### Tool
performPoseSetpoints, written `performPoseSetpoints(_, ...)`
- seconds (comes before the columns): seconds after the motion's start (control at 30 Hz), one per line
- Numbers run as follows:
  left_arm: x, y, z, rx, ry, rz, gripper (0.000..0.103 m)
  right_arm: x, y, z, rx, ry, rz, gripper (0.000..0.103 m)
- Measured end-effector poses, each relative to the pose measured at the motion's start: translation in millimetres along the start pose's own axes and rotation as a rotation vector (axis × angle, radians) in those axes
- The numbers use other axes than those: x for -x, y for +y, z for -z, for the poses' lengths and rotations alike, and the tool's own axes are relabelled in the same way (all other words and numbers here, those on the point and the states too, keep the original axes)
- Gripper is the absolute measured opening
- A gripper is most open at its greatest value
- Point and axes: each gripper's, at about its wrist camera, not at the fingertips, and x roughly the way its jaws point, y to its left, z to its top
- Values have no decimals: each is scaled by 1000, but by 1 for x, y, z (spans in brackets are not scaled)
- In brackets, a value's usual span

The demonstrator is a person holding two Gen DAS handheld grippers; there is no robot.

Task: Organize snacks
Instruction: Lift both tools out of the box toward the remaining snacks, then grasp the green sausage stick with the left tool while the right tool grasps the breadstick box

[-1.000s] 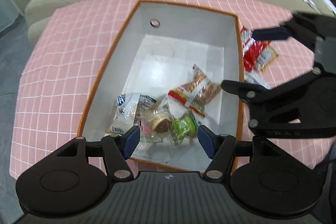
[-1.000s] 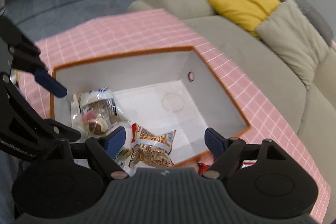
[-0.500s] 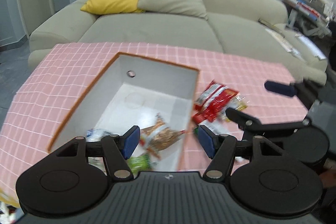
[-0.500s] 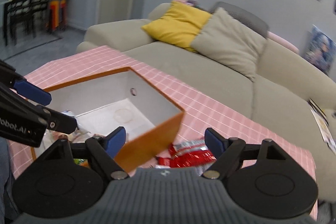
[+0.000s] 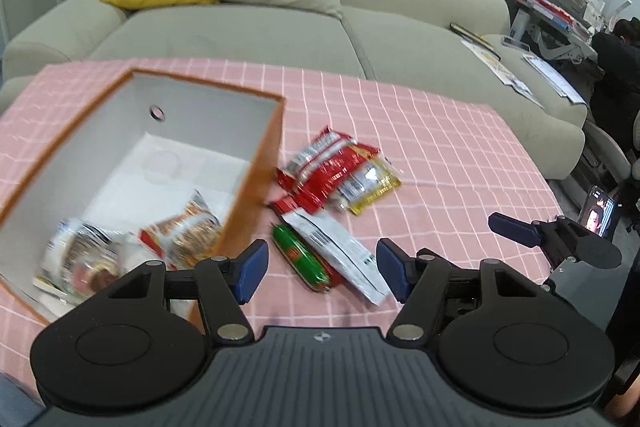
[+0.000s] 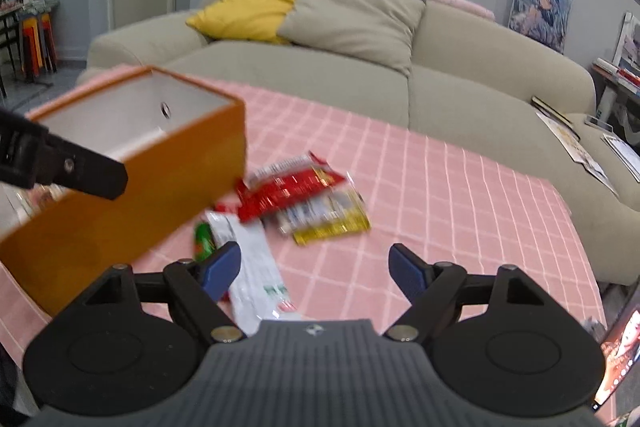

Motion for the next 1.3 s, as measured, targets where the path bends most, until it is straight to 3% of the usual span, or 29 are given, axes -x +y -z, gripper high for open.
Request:
performPoseSetpoints(0.27,-36,-8,2,43,27,-26,68,-26,-18,8,17,33,-13,71)
performPoseSetpoints(0.43,-60,-6,6,49,95,-56,59,-44,-16,14,13,81,-104,66)
performPoseSetpoints(0.7,-77,-3,9,24,165,-114,56,-70,20,27,93,134,-217,55)
performPoseSetpoints(0.77,-80,-1,9,25,174,-118,56,-77,28,29,126,139,-223,55)
performPoseSetpoints(0.87,-85,1,9,33,189,-117,56,-90,35,32,163,171,-210,45)
performPoseSetpoints(1.03,-92,3,11,55,201,-111,56,-95,32,32,155,177,-212,43)
performPoseSetpoints(1.07,-94,3,11,60,201,-107,56,-94,30,31,150,177,-216,42)
performPoseSetpoints(1.13,-97,1,12,64,197,-99,56,-89,26,29,132,167,-228,27)
performPoseSetpoints(1.3,-102,-1,12,81,197,-99,56,-78,10,20,56,152,-216,10)
